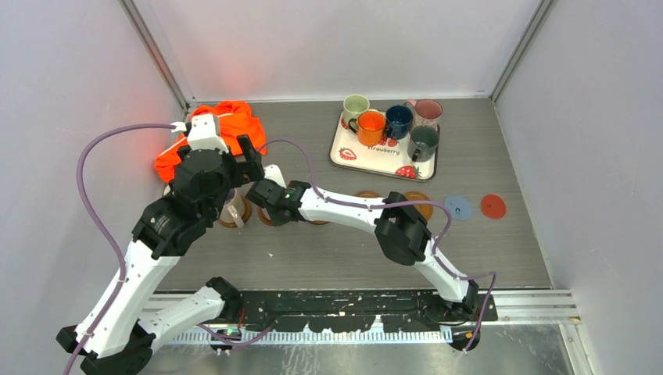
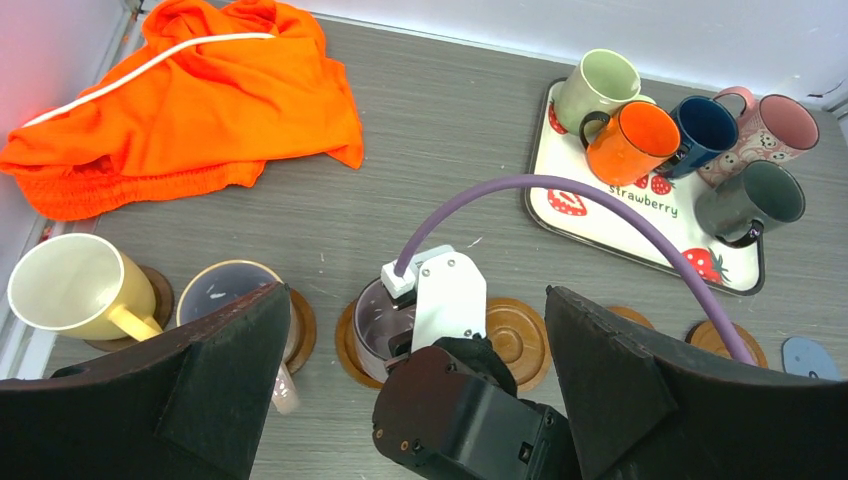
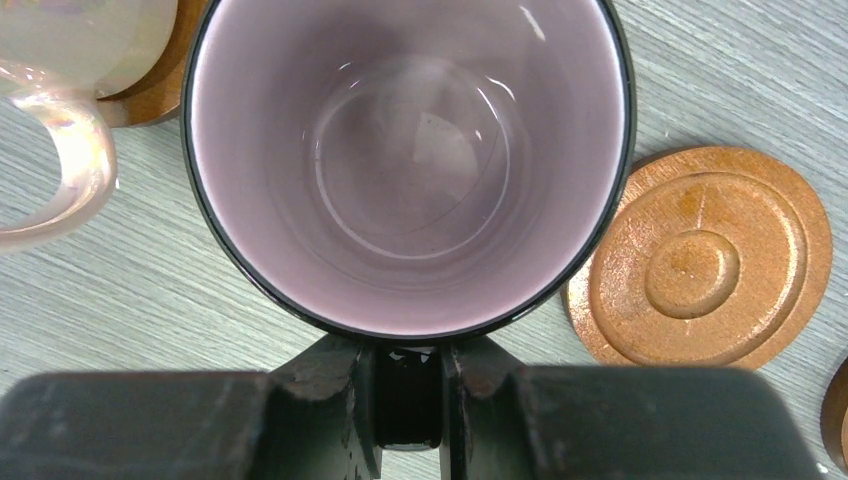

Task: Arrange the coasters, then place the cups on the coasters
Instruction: Place the cup on the coaster, then pick up the cup from the tray.

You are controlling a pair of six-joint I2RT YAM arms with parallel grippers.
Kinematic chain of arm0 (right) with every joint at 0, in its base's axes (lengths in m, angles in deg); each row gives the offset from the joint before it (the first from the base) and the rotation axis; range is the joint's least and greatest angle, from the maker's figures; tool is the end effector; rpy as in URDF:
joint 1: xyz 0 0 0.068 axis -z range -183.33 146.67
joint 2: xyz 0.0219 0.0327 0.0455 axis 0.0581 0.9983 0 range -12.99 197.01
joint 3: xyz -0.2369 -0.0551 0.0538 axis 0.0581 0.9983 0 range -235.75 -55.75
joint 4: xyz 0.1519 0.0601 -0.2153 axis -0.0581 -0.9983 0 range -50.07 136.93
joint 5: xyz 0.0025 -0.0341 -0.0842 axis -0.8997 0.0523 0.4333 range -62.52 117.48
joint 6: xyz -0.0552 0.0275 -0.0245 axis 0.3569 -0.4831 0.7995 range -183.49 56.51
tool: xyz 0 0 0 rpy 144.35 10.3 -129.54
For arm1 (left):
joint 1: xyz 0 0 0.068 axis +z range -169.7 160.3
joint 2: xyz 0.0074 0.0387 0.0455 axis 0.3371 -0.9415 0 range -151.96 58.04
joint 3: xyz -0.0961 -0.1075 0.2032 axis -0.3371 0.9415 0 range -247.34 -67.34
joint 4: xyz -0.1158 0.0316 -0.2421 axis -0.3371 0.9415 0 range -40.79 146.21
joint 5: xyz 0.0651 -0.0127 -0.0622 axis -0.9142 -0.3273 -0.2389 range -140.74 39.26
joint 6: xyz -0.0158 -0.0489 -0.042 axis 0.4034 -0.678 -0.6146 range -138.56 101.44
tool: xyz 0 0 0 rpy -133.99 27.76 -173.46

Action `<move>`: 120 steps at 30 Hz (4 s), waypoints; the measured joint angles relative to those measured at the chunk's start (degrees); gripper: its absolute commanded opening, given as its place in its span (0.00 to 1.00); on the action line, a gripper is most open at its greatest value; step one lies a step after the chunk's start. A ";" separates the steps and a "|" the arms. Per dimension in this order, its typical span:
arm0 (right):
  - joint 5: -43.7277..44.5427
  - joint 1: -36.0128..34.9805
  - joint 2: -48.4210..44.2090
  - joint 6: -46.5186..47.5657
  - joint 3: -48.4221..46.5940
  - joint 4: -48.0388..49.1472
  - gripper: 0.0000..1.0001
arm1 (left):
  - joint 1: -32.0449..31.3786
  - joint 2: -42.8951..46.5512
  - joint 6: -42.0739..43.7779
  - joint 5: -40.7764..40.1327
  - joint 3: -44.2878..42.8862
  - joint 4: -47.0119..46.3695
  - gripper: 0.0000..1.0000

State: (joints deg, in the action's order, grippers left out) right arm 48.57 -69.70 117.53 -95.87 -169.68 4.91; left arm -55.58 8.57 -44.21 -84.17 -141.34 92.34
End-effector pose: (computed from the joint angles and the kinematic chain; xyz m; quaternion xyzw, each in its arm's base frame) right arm 0.2179 0.4510 0.1754 -0.2293 0.9196 0.0872 0.3068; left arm 0.1650 -0.0836 0.4181 -0.0978 0.7897 -0.0851 0.5997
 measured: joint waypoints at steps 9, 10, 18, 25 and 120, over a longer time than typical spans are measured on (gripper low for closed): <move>0.11 -0.02 0.90 0.63 -0.31 1.07 0.01 | 0.00 0.00 0.00 0.00 0.00 0.00 1.00; 0.11 -0.02 0.98 0.63 -0.31 1.18 0.01 | 0.00 0.00 0.00 0.00 0.00 -0.02 1.00; 0.13 -0.09 1.03 0.61 -0.33 1.38 0.01 | 0.00 0.00 -0.02 0.00 0.33 0.00 1.00; 0.24 -0.31 1.14 0.50 -0.33 1.49 0.07 | 0.00 0.00 -0.02 0.02 0.63 -0.02 1.00; 9.18 47.87 -27.85 -1.64 34.95 11.58 0.83 | 0.15 -8.00 6.23 8.57 13.55 -6.64 1.00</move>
State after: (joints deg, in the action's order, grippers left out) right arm 57.75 -21.83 89.68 -97.51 -134.73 16.50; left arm -55.42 0.57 -37.98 -75.60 -127.79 85.70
